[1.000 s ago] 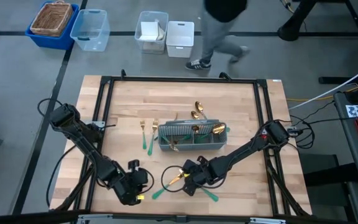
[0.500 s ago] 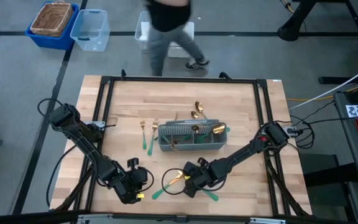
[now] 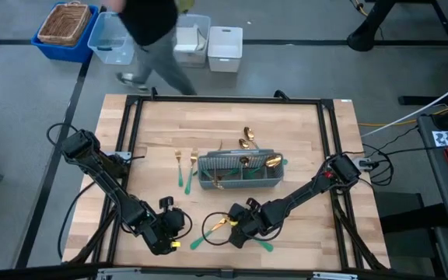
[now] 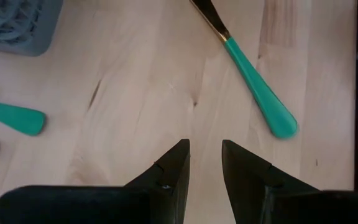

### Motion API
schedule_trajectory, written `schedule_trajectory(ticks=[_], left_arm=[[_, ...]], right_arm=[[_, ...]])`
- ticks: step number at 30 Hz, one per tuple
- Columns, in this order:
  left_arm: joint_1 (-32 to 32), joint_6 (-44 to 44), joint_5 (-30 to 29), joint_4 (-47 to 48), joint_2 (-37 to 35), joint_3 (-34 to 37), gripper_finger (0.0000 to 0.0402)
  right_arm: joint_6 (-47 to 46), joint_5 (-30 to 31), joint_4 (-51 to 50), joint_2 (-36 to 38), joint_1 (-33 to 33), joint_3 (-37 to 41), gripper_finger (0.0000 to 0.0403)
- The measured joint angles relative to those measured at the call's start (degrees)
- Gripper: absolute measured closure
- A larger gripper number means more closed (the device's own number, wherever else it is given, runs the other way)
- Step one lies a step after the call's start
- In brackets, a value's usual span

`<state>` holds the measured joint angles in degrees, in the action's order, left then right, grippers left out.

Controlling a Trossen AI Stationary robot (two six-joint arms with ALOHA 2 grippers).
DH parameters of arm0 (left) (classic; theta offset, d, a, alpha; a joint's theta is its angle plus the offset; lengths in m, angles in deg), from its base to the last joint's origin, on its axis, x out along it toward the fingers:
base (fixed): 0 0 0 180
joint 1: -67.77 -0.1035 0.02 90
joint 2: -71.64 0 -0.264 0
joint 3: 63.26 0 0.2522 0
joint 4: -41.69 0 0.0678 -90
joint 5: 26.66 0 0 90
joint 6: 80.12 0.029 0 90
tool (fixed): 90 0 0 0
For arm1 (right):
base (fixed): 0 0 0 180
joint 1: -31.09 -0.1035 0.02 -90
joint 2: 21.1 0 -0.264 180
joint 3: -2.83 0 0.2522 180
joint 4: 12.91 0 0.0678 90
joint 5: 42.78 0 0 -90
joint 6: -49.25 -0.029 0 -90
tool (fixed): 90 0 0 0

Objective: Sort silverware
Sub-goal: Put the green knife into the gray utensil holder

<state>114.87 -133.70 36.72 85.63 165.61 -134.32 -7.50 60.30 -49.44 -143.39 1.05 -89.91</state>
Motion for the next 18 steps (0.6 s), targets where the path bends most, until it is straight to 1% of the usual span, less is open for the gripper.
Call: schedule_trajectory(ticks=[5, 7, 9, 15, 18], left_arm=[[0.0, -0.03, -1.79, 0.87, 0.02, 0.0, 0.0316], [-0.07, -0.03, -2.93, 0.87, 0.02, 0.0, 0.0316], [-0.21, -0.01, -3.97, 0.91, 0.02, 0.0, 0.0316], [-1.11, 0.04, -4.81, 0.91, 0.02, 0.0, 0.0316], [-1.72, 0.01, -6.52, 0.66, 0.02, 0.0, 0.0316]], right_arm=[[-1.35, -0.19, 0.01, -0.4, 0.04, 0.03, 0.0305], [-1.78, -0.17, 0.09, -0.4, 0.07, 0.07, 0.0312], [-1.96, -0.2, 0.15, -0.4, 0.07, 0.1, 0.0327], [-2.06, -0.65, 1.59, -0.53, 0.11, 0.16, 0.0393], [-2.0, -0.72, 3.32, -0.62, 0.11, 0.24, 0.0396]])
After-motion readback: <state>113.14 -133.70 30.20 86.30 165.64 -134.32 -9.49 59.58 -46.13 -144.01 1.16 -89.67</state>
